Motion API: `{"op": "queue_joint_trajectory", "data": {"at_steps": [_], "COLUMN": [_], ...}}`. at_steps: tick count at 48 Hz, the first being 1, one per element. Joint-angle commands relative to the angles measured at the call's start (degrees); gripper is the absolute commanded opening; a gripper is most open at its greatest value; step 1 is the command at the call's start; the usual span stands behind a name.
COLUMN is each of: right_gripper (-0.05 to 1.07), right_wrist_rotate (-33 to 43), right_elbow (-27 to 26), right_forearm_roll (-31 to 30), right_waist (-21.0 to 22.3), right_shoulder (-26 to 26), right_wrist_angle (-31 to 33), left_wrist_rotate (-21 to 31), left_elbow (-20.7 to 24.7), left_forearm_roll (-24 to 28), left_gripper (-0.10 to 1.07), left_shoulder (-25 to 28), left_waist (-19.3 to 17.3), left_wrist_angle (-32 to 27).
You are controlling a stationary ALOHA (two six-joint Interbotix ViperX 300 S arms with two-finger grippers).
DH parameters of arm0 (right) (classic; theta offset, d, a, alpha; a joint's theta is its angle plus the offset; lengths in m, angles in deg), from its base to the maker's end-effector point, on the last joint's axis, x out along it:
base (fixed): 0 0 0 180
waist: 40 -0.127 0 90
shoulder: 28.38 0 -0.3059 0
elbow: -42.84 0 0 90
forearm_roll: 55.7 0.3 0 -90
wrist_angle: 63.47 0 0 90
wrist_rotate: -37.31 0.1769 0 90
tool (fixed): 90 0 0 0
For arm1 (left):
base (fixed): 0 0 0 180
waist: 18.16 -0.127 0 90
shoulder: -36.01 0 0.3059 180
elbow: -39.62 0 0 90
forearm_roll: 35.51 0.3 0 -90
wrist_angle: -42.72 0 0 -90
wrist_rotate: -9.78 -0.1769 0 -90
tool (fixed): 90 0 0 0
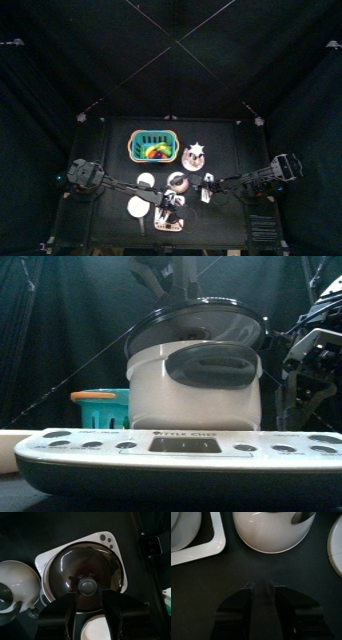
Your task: Place pot lid on pot
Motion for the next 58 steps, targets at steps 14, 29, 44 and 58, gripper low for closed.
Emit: {"op": "queue_joint_trajectory", "data": {"at_steps": [14,29,44,58], "right_gripper": [0.71,0.71,0.71,0.71], "right_wrist_rotate": [0.09,0.09,0.09,0.09], "right_elbow": [-0.35,-0.35,-0.35,-0.35], "right_forearm_roll": [0.09,0.09,0.09,0.09], "right_waist": [0.18,0.18,0.18,0.18], "right_shoulder": [-0.88,-0.88,-0.88,-0.88], "right_wrist_angle": [-0.26,-0.35,-0.35,-0.35], "left_wrist_rotate": [0.09,-0.26,-0.26,0.00], "left_elbow": [1.49,0.88,0.35,0.44], "left_forearm_roll": [0.97,0.97,0.44,0.09], "left_gripper": [0.72,0.74,0.76,0.83], "left_shoulder": [-0.88,-0.44,-0.44,-0.44], "left_waist": [-1.67,-2.02,-2.20,-2.55], "left_wrist_angle": [-0.09,-0.35,-0.62,-1.14]}}
